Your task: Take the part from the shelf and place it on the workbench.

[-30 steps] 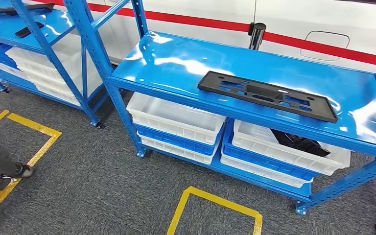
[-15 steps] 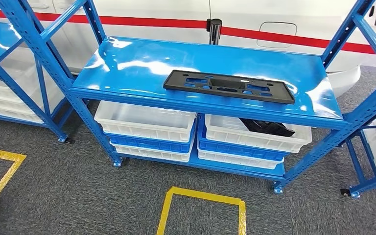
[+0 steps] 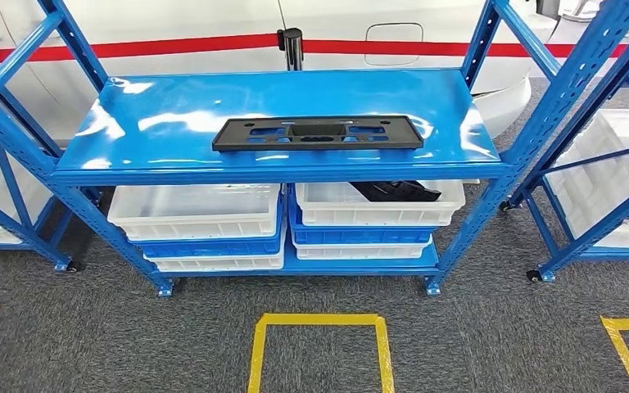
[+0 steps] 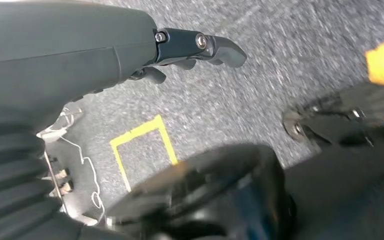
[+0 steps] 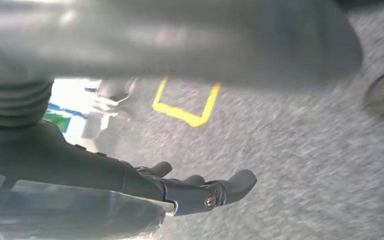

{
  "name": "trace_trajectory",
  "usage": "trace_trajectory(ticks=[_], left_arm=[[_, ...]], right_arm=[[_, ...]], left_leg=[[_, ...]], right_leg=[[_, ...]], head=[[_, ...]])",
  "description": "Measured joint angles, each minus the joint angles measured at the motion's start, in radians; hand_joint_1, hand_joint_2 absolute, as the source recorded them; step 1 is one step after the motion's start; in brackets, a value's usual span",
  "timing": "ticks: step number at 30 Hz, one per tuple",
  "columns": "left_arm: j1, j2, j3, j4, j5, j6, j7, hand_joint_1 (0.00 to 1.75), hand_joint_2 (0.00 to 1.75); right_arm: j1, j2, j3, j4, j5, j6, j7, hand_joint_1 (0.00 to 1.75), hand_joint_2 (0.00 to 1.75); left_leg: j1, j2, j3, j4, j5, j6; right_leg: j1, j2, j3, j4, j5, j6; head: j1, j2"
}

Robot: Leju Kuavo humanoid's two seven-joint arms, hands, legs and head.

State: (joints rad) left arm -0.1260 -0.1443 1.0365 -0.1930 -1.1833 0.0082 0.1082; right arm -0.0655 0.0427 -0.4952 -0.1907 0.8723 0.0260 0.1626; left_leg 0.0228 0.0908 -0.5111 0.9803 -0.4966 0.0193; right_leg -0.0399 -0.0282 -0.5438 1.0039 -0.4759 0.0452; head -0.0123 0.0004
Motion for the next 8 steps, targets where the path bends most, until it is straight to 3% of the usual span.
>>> trace_trajectory(ticks=[2,4,6,8], left_arm=[[0.0,0.0,0.0,0.0,-0.003,-0.004,-0.01,0.0,1.75],[0.0,0.0,0.0,0.0,-0.004,-0.005,-0.014,0.0,1.75],[-0.001,0.0,0.0,0.0,-0.005,-0.004,-0.016,0.0,1.75],[-0.001,0.0,0.0,0.0,-0.002,-0.002,-0.016,0.0,1.75]], right_arm=[[0.0,0.0,-0.001,0.0,0.003,-0.007,0.008,0.0,1.75],[-0.001,0.0,-0.002,0.0,0.006,-0.005,0.007,0.0,1.75],[-0.002,0.001,-0.005,0.0,0.008,-0.002,0.005,0.0,1.75],[-0.001,0.001,-0.007,0.0,0.01,-0.003,0.004,0.0,1.75]], left_leg=[[0.001,-0.006,0.0,-0.001,0.003,0.03],[0.001,-0.007,0.0,-0.002,0.004,0.048],[0.002,-0.008,0.0,-0.002,0.006,0.057],[0.003,-0.008,0.0,-0.003,0.007,0.059]], right_leg=[[0.003,0.0,0.001,0.0,-0.001,-0.002],[0.007,0.0,0.001,0.0,-0.001,-0.003],[0.01,0.0,0.001,0.0,-0.002,-0.008],[0.013,-0.001,0.001,0.001,-0.002,-0.017]], head=[[0.0,0.0],[0.0,0.0],[0.0,0.0],[0.0,0.0]])
